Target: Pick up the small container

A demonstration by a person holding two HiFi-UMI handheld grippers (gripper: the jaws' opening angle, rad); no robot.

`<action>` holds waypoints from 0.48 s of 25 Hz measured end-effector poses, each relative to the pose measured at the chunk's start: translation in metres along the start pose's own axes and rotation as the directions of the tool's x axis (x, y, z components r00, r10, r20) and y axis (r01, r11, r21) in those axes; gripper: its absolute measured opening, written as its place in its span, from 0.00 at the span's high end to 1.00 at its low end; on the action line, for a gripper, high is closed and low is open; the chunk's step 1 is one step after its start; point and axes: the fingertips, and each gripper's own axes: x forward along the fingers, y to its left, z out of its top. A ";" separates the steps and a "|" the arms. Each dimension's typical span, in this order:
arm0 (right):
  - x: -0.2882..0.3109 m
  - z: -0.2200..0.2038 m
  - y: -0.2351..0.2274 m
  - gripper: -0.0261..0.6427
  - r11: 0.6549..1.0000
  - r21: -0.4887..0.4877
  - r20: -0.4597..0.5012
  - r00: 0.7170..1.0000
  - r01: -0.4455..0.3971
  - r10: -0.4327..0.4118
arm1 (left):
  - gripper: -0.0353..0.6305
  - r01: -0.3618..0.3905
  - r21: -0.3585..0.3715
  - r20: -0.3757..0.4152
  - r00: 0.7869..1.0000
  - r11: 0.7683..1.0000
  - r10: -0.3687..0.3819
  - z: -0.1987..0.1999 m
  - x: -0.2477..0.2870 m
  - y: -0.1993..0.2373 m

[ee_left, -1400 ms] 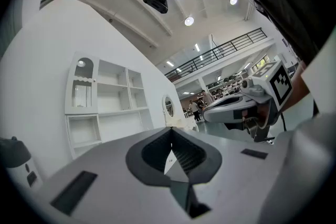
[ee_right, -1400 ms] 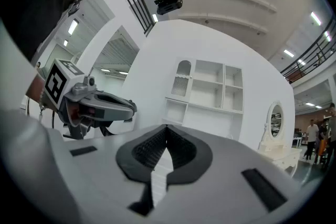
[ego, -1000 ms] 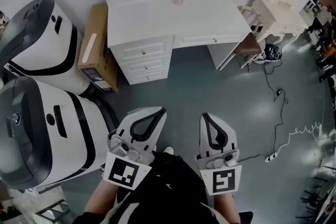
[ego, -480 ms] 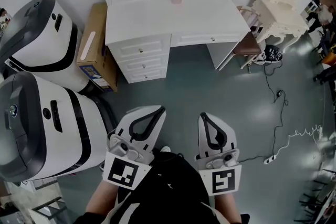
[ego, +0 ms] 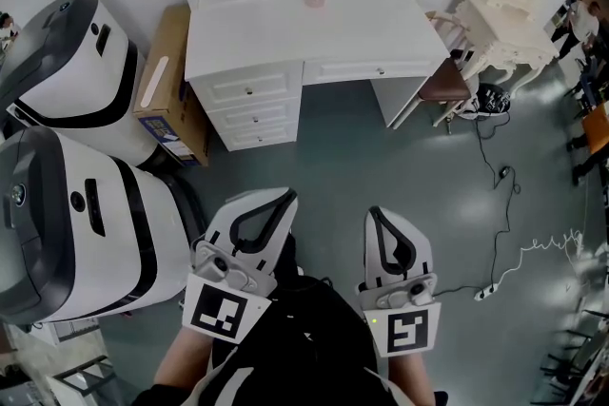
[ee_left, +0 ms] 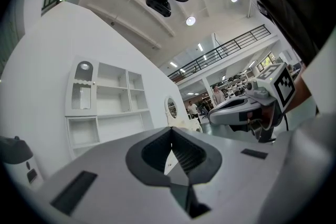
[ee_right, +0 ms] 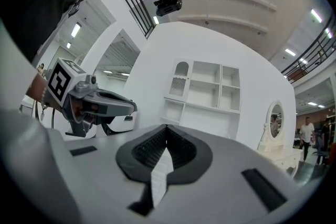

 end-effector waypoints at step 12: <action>0.039 -0.019 -0.042 0.96 0.999 -0.002 -0.017 0.999 0.051 -0.051 | 0.94 0.043 0.004 0.022 0.999 0.999 -0.044 -0.012 0.058 0.027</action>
